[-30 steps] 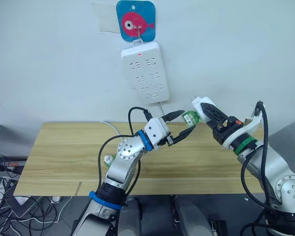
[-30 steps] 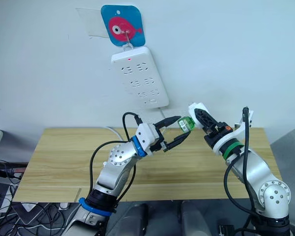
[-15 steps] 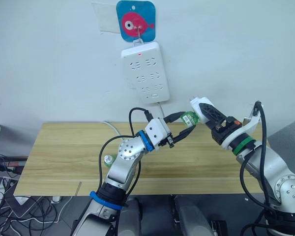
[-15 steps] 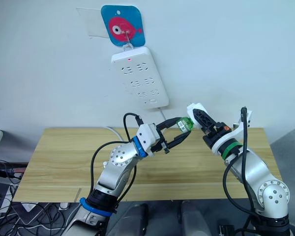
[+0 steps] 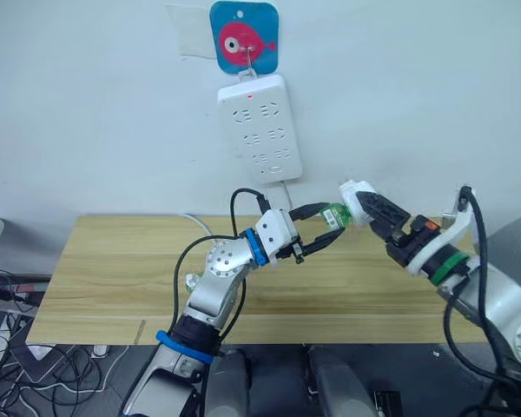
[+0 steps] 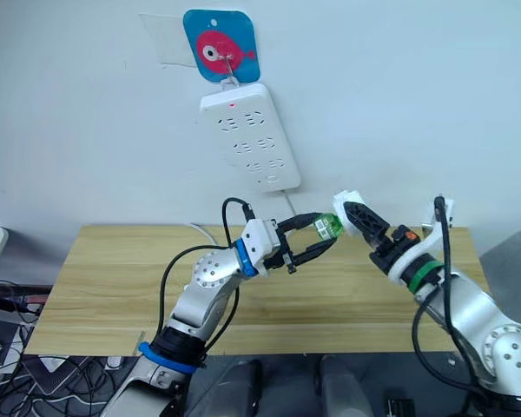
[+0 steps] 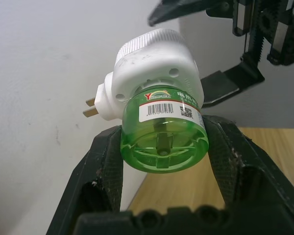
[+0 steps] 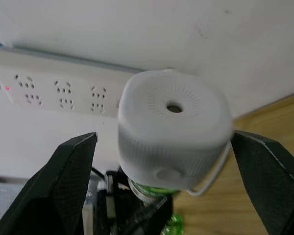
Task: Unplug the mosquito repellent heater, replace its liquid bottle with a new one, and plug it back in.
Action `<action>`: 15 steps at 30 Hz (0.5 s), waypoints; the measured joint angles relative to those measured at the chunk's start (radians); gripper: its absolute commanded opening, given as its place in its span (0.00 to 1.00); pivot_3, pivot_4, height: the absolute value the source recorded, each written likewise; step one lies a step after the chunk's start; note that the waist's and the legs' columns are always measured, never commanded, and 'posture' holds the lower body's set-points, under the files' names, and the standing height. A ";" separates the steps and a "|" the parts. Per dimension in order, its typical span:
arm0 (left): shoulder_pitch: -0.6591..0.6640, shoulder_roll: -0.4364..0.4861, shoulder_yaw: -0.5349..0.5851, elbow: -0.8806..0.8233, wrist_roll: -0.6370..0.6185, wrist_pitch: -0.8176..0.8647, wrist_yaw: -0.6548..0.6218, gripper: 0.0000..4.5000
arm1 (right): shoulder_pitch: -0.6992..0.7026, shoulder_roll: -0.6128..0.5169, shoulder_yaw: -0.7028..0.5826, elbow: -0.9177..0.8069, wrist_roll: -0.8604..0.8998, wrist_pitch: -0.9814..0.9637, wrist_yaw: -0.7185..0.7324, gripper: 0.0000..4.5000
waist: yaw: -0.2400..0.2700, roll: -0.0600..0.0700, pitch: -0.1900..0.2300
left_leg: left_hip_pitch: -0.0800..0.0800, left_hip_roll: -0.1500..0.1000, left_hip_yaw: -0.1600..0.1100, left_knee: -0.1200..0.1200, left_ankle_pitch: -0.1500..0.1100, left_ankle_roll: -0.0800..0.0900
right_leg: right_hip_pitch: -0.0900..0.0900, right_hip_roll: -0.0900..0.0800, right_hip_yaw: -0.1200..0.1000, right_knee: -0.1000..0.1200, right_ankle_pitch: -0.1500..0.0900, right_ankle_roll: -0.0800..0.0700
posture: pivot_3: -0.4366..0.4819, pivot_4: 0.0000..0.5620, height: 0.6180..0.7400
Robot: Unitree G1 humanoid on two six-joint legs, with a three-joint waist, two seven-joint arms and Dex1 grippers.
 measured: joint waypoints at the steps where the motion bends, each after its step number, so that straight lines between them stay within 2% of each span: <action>1: -0.005 0.009 0.003 0.010 -0.007 -0.007 -0.019 0.50 | 0.020 -0.024 -0.017 0.001 0.001 0.024 0.035 0.99 | 0.000 0.000 0.000 | 0.000 0.000 0.000 0.000 0.000 0.000 | 0.000 0.000 0.000 0.000 0.000 0.000 | 0.53 0.39 1.00; 4: -0.024 0.041 0.015 0.047 -0.038 -0.059 -0.112 0.50 | 0.101 -0.136 -0.106 0.048 0.002 0.155 0.224 0.99 | 0.003 0.001 -0.001 | 0.000 -0.001 0.000 0.001 0.000 0.000 | 0.001 0.000 -0.001 0.000 0.000 0.001 | 0.53 0.39 1.00; 7: -0.040 0.068 0.024 0.082 -0.058 -0.126 -0.206 0.50 | 0.121 -0.223 -0.175 0.151 0.002 0.291 0.417 0.99 | 0.002 0.001 -0.001 | 0.001 -0.002 0.003 0.001 0.001 0.002 | 0.002 0.000 0.001 0.000 0.003 0.001 | 0.52 0.38 1.00; 12: -0.066 0.085 0.019 0.152 -0.097 -0.278 -0.416 0.50 | 0.040 -0.346 -0.172 0.306 0.002 0.479 0.614 0.99 | 0.001 0.001 -0.002 | 0.004 -0.004 0.004 0.001 0.005 0.008 | 0.002 0.002 0.001 0.000 0.006 0.001 | 0.53 0.38 1.00; 15: -0.098 0.079 0.020 0.218 -0.103 -0.328 -0.472 0.50 | -0.018 -0.379 -0.141 0.363 0.002 0.552 0.686 0.99 | 0.002 0.001 -0.002 | 0.003 -0.004 0.004 0.002 0.006 0.010 | 0.002 0.002 0.001 -0.001 0.007 0.003 | 0.54 0.39 1.00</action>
